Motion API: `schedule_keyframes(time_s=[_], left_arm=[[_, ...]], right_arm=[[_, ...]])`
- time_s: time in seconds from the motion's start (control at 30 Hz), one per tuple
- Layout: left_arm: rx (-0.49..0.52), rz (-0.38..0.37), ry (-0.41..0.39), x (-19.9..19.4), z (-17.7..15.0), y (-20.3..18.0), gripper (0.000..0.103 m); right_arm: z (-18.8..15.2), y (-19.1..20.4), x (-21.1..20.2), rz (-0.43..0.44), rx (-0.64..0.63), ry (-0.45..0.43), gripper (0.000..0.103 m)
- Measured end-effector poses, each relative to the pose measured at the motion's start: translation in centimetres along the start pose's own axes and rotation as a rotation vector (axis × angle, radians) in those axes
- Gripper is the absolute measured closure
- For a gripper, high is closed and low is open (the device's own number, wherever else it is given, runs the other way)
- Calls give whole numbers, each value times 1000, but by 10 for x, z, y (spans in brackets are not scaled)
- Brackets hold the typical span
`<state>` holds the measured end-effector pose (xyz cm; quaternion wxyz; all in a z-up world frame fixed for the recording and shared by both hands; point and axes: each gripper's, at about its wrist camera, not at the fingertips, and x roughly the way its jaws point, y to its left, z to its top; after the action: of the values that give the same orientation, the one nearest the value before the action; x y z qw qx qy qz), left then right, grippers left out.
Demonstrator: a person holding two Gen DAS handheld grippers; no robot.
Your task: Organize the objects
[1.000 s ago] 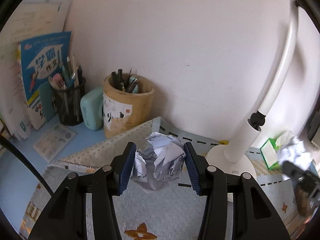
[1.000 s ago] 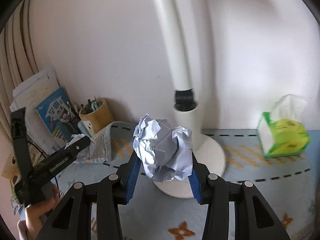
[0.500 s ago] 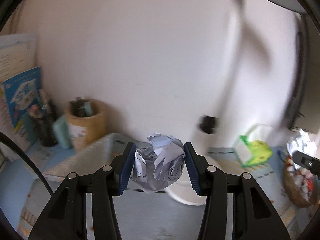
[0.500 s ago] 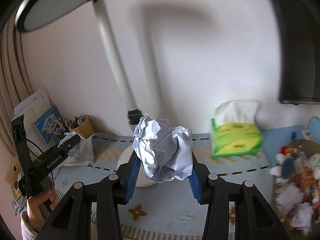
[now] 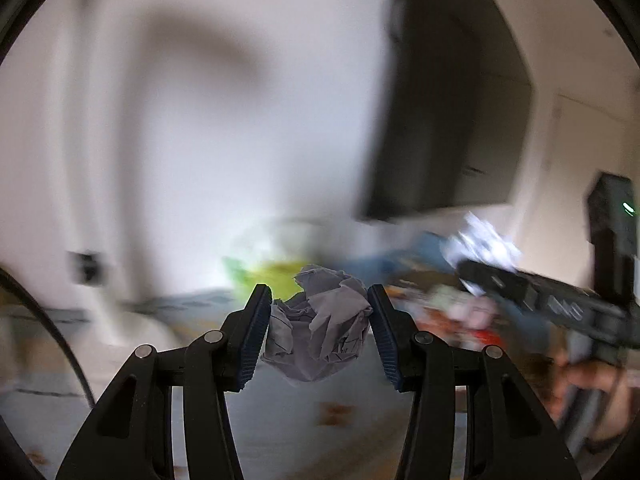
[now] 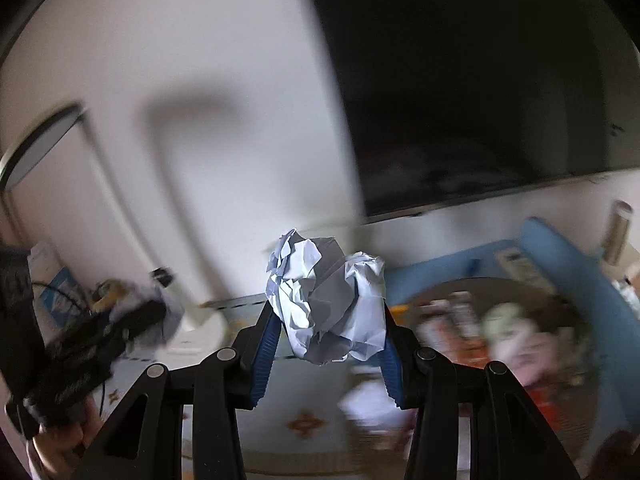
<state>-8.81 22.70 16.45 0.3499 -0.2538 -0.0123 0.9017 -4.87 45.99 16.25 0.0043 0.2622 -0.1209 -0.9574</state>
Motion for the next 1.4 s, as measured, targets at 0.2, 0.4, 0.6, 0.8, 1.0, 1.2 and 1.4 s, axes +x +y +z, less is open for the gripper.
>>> schedule_keyframes(time_s=[0.2, 0.4, 0.6, 0.8, 1.0, 1.2, 1.4], left_arm=[[98, -136, 119, 56, -25, -75, 56], [154, -195, 180, 85, -46, -111, 56], [161, -210, 194, 98, -54, -128, 56], [203, -229, 203, 111, -58, -130, 0], [239, -182, 166, 96, -61, -132, 0], [210, -112, 145, 77, -54, -117, 0], [223, 73, 64, 36, -36, -100, 0]], right_arm=[[18, -71, -9, -88, 15, 26, 58], [26, -97, 5, -87, -34, 118, 58], [19, -103, 41, -94, -91, 205, 58], [16, -108, 76, -180, -110, 324, 0], [17, -115, 56, -179, -70, 258, 0], [28, -115, 13, -191, 10, 146, 0], [37, -92, -28, -158, 42, 52, 0]])
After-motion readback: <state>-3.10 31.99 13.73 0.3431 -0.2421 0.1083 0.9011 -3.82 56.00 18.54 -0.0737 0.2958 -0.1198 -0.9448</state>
